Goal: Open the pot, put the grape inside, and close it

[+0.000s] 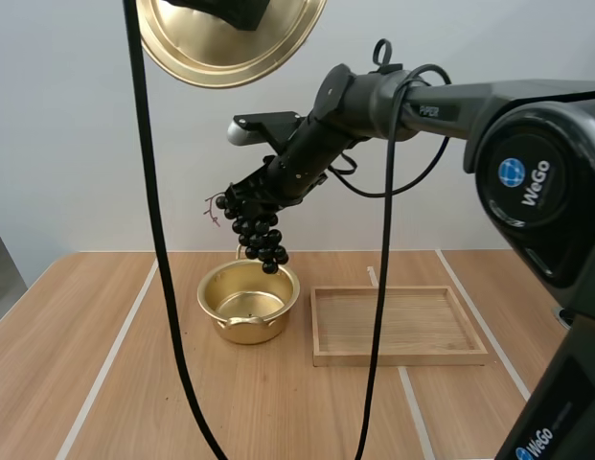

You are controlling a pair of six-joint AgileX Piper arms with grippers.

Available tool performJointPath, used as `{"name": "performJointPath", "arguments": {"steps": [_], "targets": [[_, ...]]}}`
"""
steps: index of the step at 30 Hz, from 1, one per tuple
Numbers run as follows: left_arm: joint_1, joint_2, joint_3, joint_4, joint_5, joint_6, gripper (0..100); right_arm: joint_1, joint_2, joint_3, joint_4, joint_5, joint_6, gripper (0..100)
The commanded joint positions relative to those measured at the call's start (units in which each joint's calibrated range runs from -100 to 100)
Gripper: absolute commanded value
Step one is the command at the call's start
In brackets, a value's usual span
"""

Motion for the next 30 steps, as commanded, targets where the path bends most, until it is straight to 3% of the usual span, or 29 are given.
{"name": "performJointPath", "arguments": {"steps": [1, 18, 30], "targets": [[0.89, -0.4, -0.5, -1.0, -1.3, -0.6, 0, 0.8, 1.5, -0.8, 0.5, -3.8, -1.6, 0], [4.7, -0.2, -0.5, -2.0, -2.0, -1.7, 0, 0.9, 11.3, -0.8, 4.4, -11.7, -6.3, 0], [4.85, -0.2, -0.5, -2.3, -2.0, -1.7, 0, 1.2, 15.5, -0.4, 5.6, -9.9, -6.7, 0]]}}
